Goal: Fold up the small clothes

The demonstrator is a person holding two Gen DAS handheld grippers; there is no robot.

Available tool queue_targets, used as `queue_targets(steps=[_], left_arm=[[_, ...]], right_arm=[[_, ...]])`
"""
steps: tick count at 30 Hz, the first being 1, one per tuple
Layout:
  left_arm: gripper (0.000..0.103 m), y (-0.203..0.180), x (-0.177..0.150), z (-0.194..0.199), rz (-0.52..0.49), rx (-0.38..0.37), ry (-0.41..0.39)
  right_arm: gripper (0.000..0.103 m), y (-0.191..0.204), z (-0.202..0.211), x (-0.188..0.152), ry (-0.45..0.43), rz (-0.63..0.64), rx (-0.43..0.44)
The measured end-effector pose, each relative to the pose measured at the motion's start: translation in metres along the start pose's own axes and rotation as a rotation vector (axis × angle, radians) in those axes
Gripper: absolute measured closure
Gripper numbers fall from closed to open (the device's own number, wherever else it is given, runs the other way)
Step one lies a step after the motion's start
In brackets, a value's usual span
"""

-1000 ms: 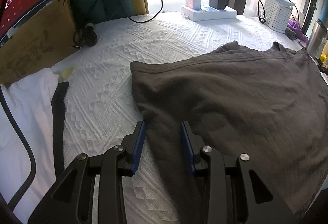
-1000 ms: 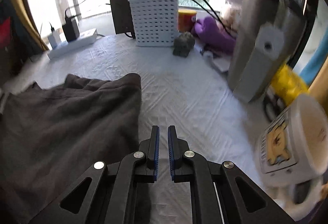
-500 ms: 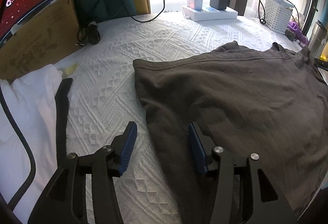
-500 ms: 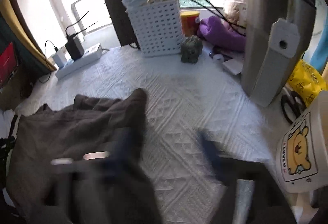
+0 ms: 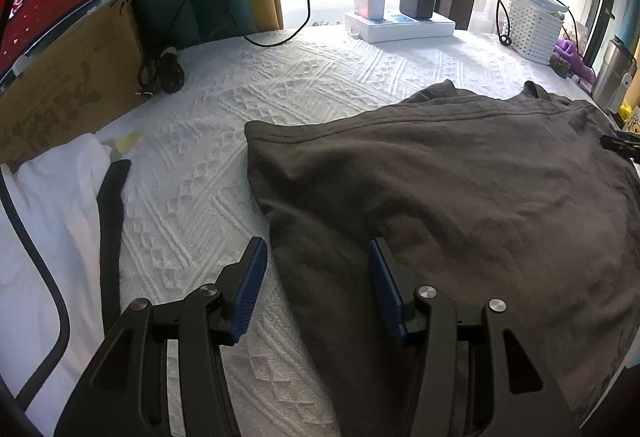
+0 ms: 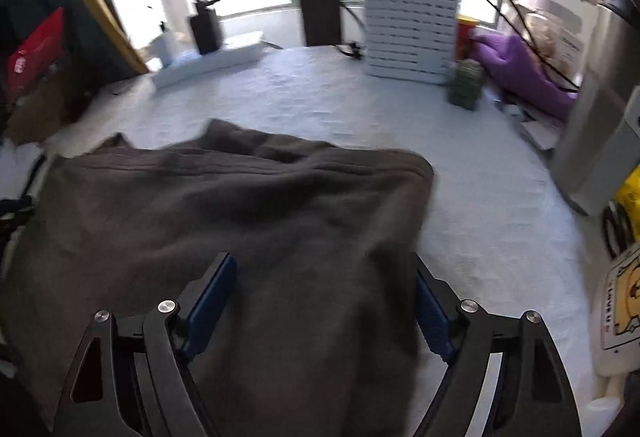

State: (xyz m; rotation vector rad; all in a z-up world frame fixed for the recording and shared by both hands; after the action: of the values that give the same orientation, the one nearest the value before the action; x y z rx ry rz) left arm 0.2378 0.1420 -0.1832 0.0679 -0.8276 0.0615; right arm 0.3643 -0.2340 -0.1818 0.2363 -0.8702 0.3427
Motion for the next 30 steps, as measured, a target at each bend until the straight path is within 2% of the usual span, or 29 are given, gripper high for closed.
queue_targets(steps=[3, 5, 8, 9, 13, 17, 20, 23, 24, 25, 26, 27, 30], left_arm=[[0.050, 0.003, -0.002, -0.001, 0.006, 0.004, 0.005], [0.050, 0.003, -0.003, -0.003, 0.009, 0.003, 0.008], [0.050, 0.002, -0.003, -0.004, 0.008, -0.001, 0.007], [0.050, 0.002, -0.003, -0.004, 0.008, -0.001, 0.006], [0.050, 0.002, -0.003, -0.003, 0.012, -0.006, 0.002], [0.050, 0.004, -0.006, -0.002, 0.018, -0.006, 0.007], [0.048, 0.005, -0.006, -0.002, 0.018, -0.007, 0.005], [0.048, 0.006, -0.006, -0.001, 0.020, -0.011, 0.000], [0.048, 0.006, -0.006, -0.001, 0.022, -0.014, -0.002], [0.048, 0.005, -0.006, 0.000, 0.022, -0.014, -0.002], [0.048, 0.006, -0.007, 0.000, 0.021, -0.013, -0.002], [0.047, 0.005, -0.007, 0.000, 0.022, -0.012, -0.001], [0.047, 0.007, -0.008, 0.000, 0.032, -0.007, 0.001]], right_arm=[[0.019, 0.017, 0.018, 0.012, -0.048, 0.005, 0.065], [0.019, 0.040, 0.034, 0.019, -0.071, 0.021, 0.167], [0.019, 0.075, 0.045, 0.015, -0.048, 0.072, 0.286], [0.019, 0.085, 0.046, 0.011, -0.037, 0.094, 0.297], [0.019, 0.104, 0.038, -0.008, 0.024, 0.110, 0.280], [0.019, 0.100, 0.053, -0.005, -0.026, 0.070, 0.240], [0.019, 0.080, 0.059, 0.011, -0.088, 0.080, 0.151], [0.019, 0.051, 0.047, 0.022, -0.085, 0.092, 0.069], [0.023, 0.047, 0.042, 0.023, -0.079, 0.095, 0.075], [0.040, 0.045, 0.035, 0.024, -0.066, 0.107, 0.086], [0.046, 0.047, 0.029, 0.023, -0.049, 0.127, 0.094], [0.050, 0.049, 0.025, 0.022, -0.036, 0.143, 0.101], [0.050, 0.063, 0.008, 0.015, 0.012, 0.198, 0.150]])
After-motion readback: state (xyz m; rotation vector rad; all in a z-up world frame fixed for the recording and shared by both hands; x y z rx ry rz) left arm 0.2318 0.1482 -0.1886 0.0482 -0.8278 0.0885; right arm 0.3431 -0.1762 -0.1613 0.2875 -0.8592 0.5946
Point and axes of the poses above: each gripper's, at about its wrist camera, not at the fingertips, and z roughly against the way its jaws point, y to its left, x to its top, the point moved 10 cm from there along -z, roughly the way its jaws point, and after that the axes turned 14 degrees about -y, right-handed, at the moved point
